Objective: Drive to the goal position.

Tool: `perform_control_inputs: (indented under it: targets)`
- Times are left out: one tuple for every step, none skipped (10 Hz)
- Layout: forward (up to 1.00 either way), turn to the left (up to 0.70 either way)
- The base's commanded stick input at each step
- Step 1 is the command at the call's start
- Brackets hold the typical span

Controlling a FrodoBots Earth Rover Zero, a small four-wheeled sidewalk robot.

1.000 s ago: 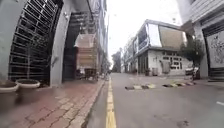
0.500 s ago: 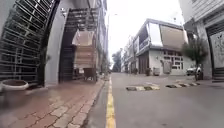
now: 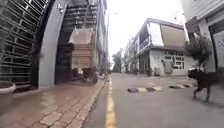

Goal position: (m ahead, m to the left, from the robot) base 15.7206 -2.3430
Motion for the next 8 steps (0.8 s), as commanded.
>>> perform_control_inputs:
  targets:
    - [0.48, 0.0]
    - [0.48, 0.0]
    - [0.48, 0.0]
    - [0.48, 0.0]
    - [0.48, 0.0]
    - [0.48, 0.0]
    - [0.48, 0.0]
    - [0.48, 0.0]
